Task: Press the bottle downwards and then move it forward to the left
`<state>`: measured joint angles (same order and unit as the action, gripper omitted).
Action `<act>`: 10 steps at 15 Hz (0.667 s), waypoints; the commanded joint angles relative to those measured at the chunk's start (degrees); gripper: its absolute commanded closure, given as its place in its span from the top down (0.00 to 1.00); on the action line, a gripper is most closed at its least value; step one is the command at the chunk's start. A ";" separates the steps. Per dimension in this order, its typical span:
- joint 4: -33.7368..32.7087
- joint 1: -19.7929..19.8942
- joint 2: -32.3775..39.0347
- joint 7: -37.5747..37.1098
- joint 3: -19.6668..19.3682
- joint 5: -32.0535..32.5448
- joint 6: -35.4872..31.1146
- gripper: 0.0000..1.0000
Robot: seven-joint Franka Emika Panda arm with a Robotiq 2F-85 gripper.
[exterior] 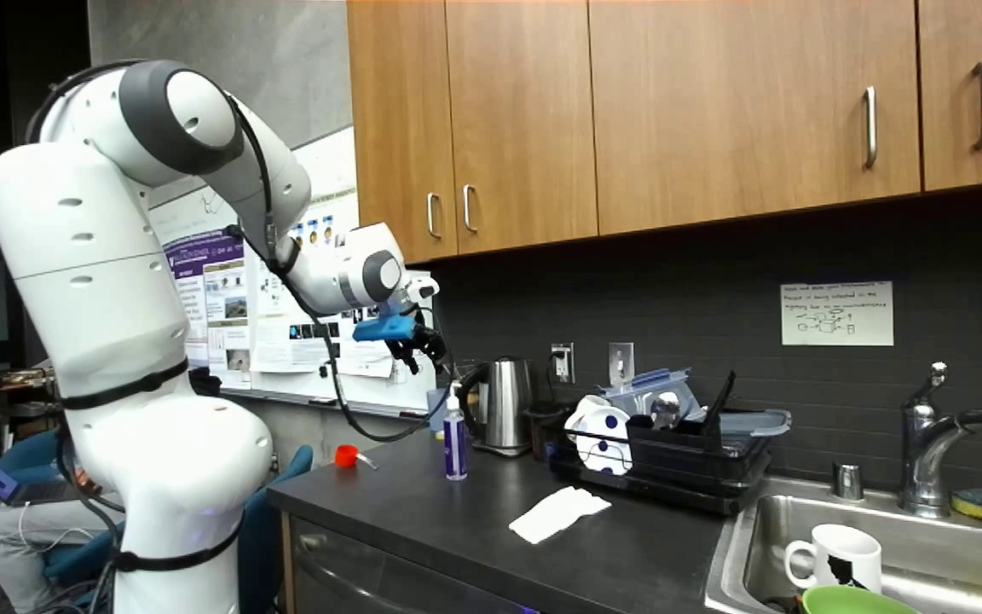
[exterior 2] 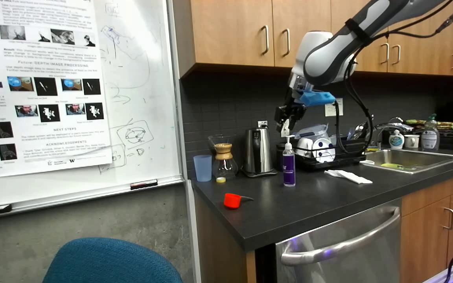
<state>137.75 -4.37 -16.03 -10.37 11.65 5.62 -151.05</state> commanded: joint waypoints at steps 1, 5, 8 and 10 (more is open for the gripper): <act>-2.77 1.38 2.32 -0.68 -0.13 3.27 -1.14 0.38; -4.24 3.26 3.37 -1.94 -0.51 6.65 -1.64 0.06; -4.79 3.93 4.09 -2.25 -1.09 7.47 -1.16 0.00; -4.73 3.67 4.46 -1.95 -1.52 6.74 -0.78 0.00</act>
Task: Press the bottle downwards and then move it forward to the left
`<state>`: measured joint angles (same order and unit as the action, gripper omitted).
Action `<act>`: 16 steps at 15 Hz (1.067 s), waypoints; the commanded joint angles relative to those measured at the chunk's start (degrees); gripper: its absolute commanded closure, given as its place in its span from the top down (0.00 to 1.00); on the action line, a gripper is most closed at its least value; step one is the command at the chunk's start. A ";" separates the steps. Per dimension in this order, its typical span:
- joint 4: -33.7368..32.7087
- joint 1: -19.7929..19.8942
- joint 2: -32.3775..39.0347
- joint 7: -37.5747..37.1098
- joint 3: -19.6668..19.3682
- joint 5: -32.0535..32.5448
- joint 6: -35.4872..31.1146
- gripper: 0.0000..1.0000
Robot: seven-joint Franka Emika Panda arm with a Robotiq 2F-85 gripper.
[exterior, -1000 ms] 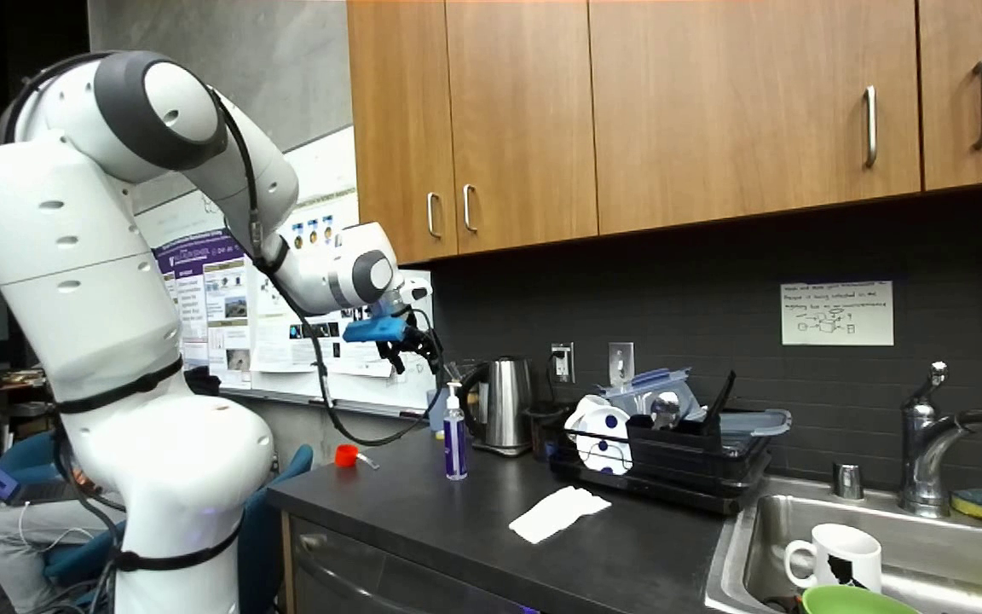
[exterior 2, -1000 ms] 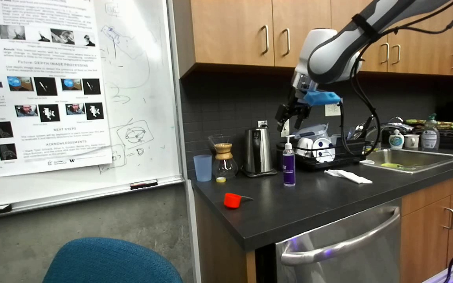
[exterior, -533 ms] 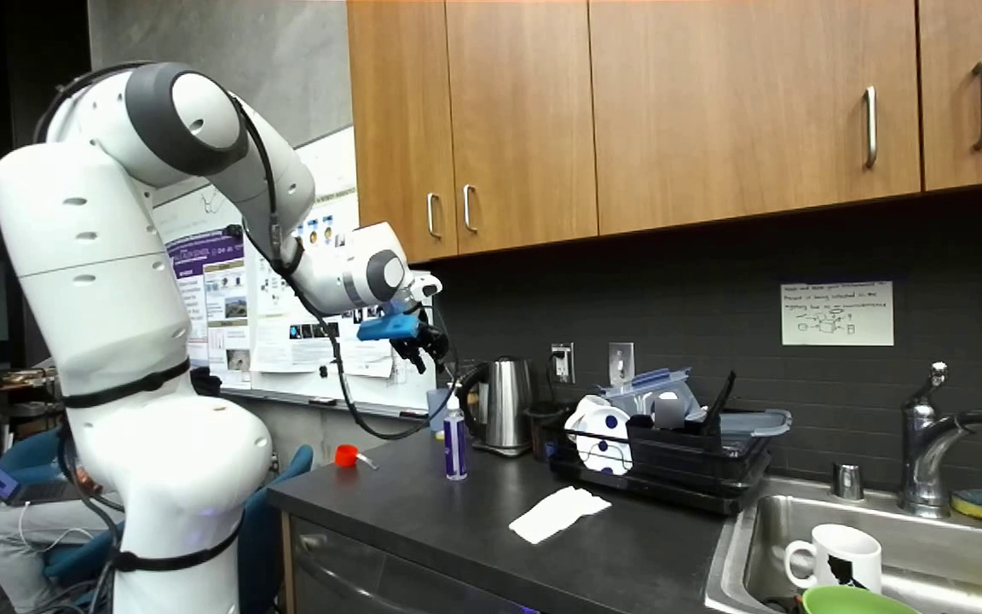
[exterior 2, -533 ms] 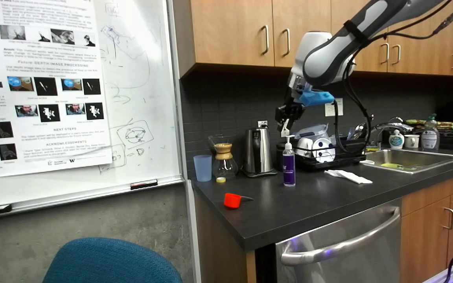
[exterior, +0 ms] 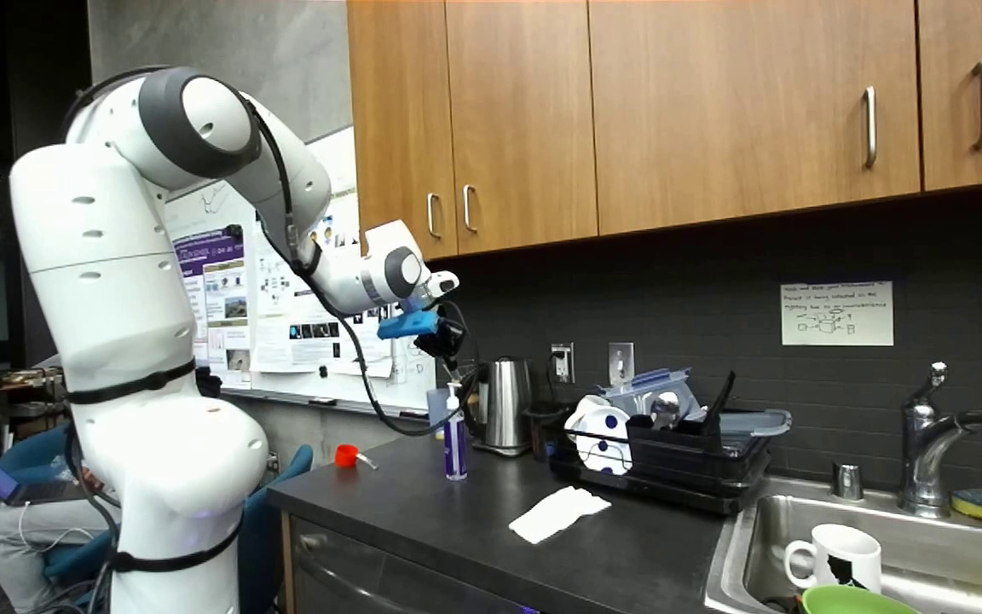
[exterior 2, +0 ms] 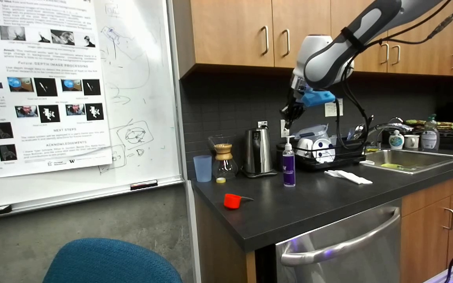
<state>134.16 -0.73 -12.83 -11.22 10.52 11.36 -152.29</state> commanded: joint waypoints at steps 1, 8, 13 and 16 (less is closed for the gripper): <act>-1.00 -0.08 1.38 -1.10 -0.53 0.83 0.55 0.00; -0.92 -0.36 2.18 -1.63 -0.90 0.46 1.12 0.00; -0.83 -0.46 2.30 -1.84 -0.92 0.38 1.37 0.00; -0.76 -0.64 2.33 -1.83 -0.94 0.03 1.53 0.00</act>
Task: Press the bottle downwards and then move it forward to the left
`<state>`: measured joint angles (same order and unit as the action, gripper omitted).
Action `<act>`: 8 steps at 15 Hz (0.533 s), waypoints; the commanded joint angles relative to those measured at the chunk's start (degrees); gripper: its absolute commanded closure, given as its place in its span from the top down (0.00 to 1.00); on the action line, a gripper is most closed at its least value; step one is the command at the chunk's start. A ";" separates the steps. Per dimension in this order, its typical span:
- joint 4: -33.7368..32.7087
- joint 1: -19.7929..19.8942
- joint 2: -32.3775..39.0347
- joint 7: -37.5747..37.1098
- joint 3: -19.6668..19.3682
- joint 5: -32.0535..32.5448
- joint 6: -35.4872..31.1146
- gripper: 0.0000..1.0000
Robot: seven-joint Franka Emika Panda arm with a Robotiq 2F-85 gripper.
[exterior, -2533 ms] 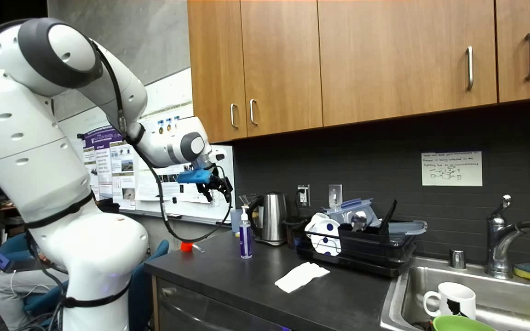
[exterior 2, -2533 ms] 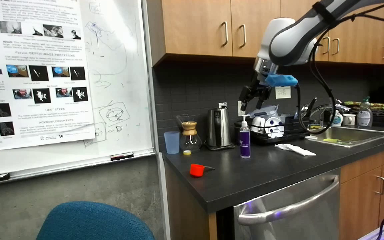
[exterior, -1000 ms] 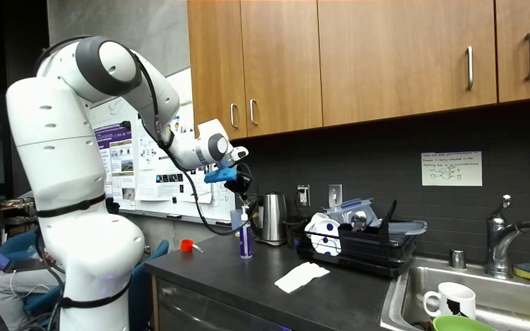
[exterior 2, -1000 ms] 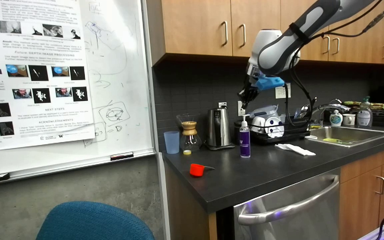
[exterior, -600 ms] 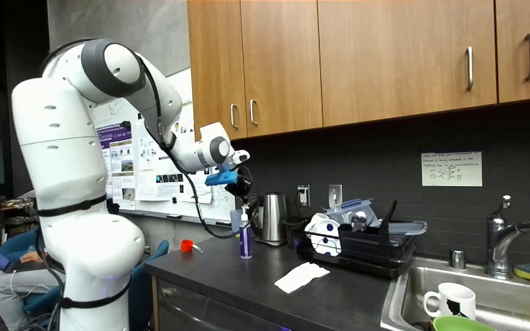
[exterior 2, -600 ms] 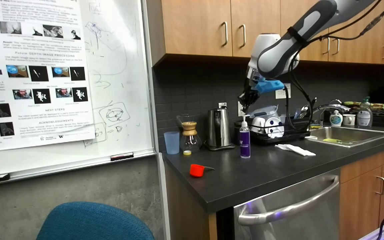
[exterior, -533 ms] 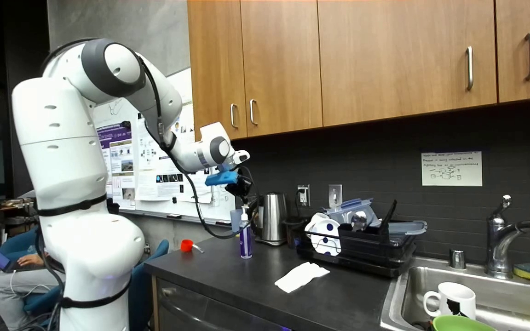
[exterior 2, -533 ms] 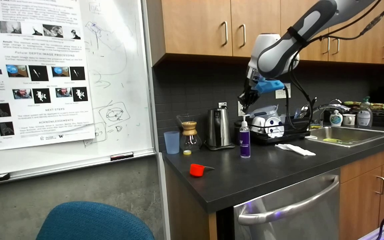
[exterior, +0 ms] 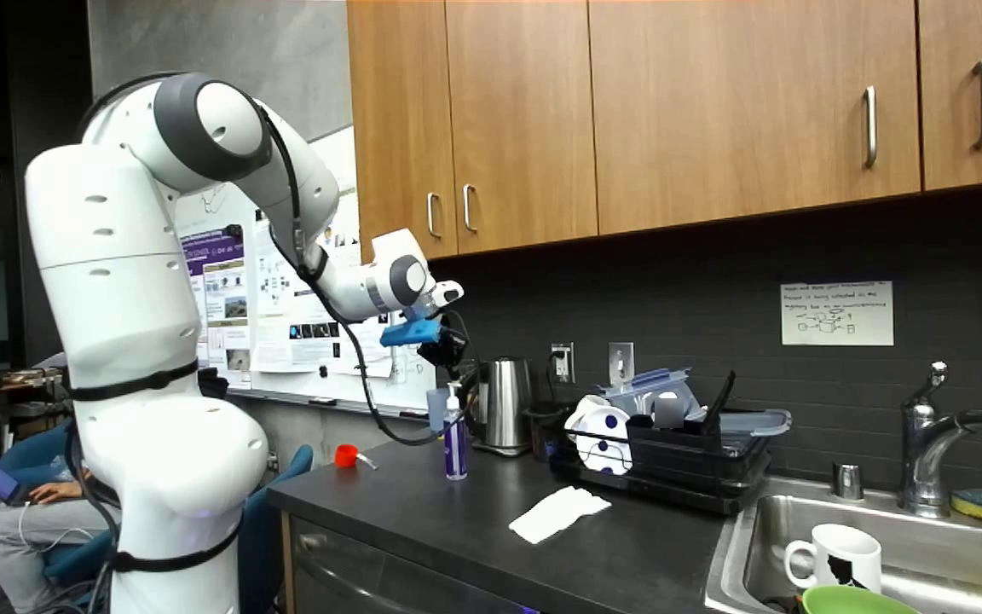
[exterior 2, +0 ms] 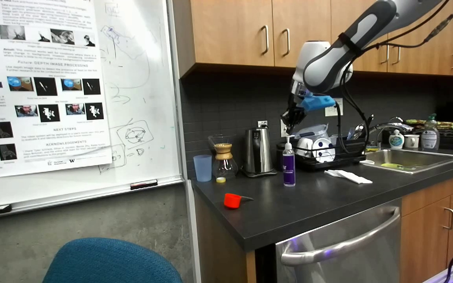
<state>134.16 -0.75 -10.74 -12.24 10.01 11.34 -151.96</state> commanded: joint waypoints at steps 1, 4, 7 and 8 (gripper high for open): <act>-0.72 -0.68 0.25 -0.82 -0.42 0.01 1.29 0.00; -0.64 -0.83 0.43 -0.85 -0.40 -0.04 1.47 0.00; -0.50 -0.92 0.58 -0.95 -0.36 -0.06 1.57 0.00; -0.47 -0.94 0.64 -1.02 -0.36 -0.05 1.63 0.00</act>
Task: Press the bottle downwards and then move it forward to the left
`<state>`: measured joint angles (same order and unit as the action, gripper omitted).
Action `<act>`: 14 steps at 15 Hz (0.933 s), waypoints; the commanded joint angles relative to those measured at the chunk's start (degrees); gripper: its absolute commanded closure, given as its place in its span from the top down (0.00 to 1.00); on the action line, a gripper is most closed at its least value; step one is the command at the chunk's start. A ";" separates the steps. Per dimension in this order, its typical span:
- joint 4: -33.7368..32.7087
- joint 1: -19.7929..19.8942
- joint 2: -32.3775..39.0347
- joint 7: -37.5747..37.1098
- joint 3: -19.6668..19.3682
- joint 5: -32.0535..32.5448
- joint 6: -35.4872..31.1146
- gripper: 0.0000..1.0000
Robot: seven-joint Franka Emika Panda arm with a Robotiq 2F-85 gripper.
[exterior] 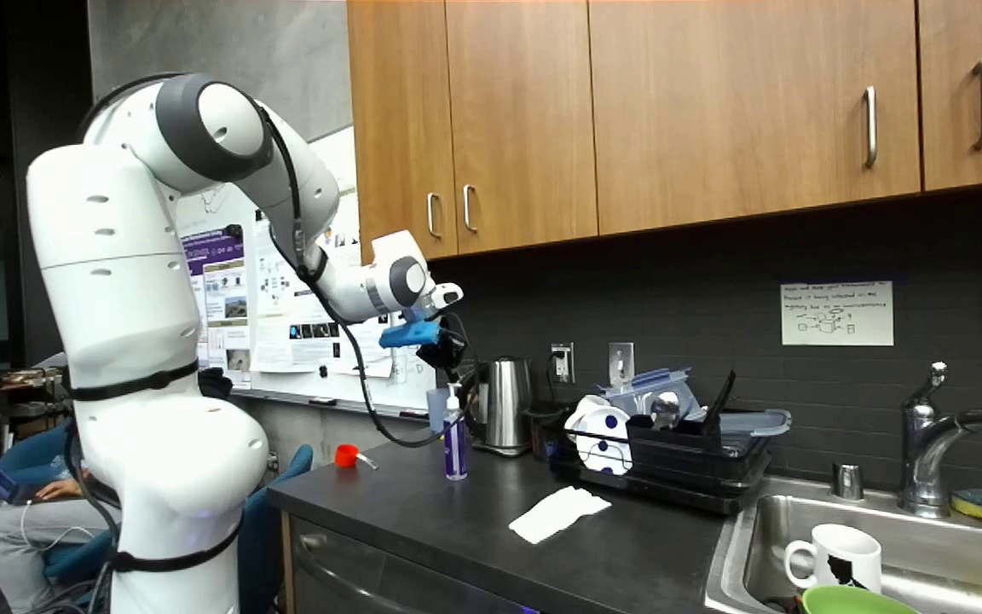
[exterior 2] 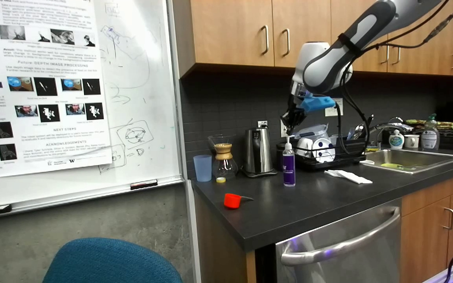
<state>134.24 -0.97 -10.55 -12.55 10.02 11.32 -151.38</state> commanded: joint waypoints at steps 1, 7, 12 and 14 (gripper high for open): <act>-0.51 -0.76 0.50 -0.74 -0.37 -0.06 1.12 0.00; -0.58 -0.93 0.73 -0.90 -0.28 -0.03 1.19 0.00; -0.55 -1.02 0.83 -1.09 -0.09 0.24 1.46 0.00; -0.50 -1.09 0.86 -1.08 -0.06 0.30 1.75 0.00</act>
<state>134.21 -1.36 -10.42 -12.76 10.02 11.32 -151.25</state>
